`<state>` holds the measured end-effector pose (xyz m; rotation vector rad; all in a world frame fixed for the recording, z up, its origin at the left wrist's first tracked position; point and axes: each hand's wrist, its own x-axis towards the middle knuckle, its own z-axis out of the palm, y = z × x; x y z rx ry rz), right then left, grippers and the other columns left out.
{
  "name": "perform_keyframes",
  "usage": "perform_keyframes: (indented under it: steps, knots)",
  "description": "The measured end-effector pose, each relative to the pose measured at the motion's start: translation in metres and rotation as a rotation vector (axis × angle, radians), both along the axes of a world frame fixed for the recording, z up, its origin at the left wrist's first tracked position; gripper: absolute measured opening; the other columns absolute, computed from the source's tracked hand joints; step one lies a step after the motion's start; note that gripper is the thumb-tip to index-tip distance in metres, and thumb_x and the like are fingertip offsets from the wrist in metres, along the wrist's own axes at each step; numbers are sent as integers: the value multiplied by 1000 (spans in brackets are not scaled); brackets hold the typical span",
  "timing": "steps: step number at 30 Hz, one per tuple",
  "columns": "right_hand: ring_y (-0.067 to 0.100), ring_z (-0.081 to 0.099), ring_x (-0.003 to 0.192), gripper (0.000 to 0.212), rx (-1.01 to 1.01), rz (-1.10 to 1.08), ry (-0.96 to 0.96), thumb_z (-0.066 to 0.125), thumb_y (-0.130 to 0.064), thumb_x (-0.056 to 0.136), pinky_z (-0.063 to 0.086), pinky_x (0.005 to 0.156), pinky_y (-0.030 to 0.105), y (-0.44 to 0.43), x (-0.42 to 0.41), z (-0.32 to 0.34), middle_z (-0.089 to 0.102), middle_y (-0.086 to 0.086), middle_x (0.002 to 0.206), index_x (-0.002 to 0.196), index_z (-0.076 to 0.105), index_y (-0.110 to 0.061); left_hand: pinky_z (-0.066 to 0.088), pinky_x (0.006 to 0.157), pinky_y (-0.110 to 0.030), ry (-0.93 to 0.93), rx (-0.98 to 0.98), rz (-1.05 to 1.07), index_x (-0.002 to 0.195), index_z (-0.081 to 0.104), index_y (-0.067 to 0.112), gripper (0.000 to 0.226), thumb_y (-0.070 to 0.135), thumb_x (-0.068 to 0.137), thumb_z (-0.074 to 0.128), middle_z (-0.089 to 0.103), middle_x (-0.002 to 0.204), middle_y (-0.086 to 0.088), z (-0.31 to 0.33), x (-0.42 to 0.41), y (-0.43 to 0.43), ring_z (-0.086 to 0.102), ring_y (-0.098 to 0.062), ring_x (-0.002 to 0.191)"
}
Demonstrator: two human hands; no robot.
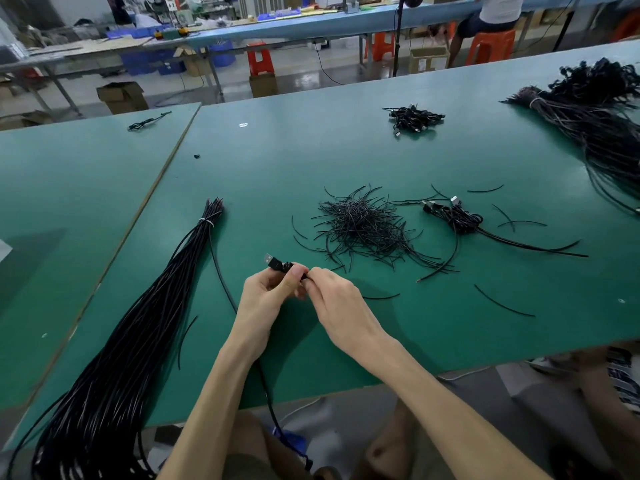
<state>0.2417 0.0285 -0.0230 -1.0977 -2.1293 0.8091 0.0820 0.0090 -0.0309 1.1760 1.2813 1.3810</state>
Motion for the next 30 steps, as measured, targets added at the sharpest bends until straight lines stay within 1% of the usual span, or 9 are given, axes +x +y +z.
perform_keyframes:
  steps: [8,12,16,18,20,22,24,27,30]
  knots:
    - [21,57,82,25,6,47,-2,38,-30,112,50,77,45,0,-2,-3,63,0,95,92,49,-19,57,88,-39,-56,73,22,93,78,12,19,30,90,74,73,87,-12,-2,-1,-1,66,-24,82]
    - [20,63,87,36,-91,75,38,35,-43,111,51,80,47,4,-1,-3,68,-3,95,97,56,-18,54,79,-36,-67,129,39,92,75,6,14,18,91,68,69,81,-10,-2,-1,-3,62,-26,74]
    - [16,64,70,35,-193,70,92,38,-48,109,54,75,47,7,1,-1,70,-3,78,88,56,-26,51,65,-37,-73,181,1,91,70,-1,14,13,92,66,65,72,-15,0,1,-4,58,-31,57]
    - [13,60,66,29,-251,100,172,46,-39,108,52,73,41,9,2,-1,70,-4,76,90,62,-23,52,65,-29,-89,196,-22,89,71,4,10,10,92,65,66,71,-13,2,2,-5,59,-29,57]
    - [14,50,64,29,-286,134,248,50,-31,108,44,66,40,11,4,1,60,-6,70,87,64,-17,51,72,-23,-89,195,-2,85,75,11,9,12,90,67,68,77,-6,3,3,-5,61,-18,69]
    - [17,41,65,39,-304,143,295,49,-33,108,35,64,40,12,6,4,50,-1,69,81,61,-9,50,76,-23,-96,191,13,85,75,14,9,15,89,68,69,82,-2,1,3,-4,60,-15,77]
    - [18,37,67,52,-346,145,325,43,-40,109,32,68,39,13,5,7,44,1,70,81,58,2,52,79,-28,-95,194,5,87,74,11,9,17,91,68,69,83,-5,0,2,-3,61,-19,79]
    - [10,36,64,40,-377,186,328,42,-32,111,32,64,28,17,8,10,41,-11,66,85,67,-14,51,78,-27,-112,217,-33,89,73,11,9,18,93,68,66,79,-7,1,2,-2,59,-21,72]
    - [-2,44,61,31,-400,224,334,45,-25,111,36,66,13,18,12,11,53,-24,62,89,67,-20,48,74,-20,-108,215,-48,89,75,18,9,25,93,71,67,82,-1,2,3,-2,59,-15,72]
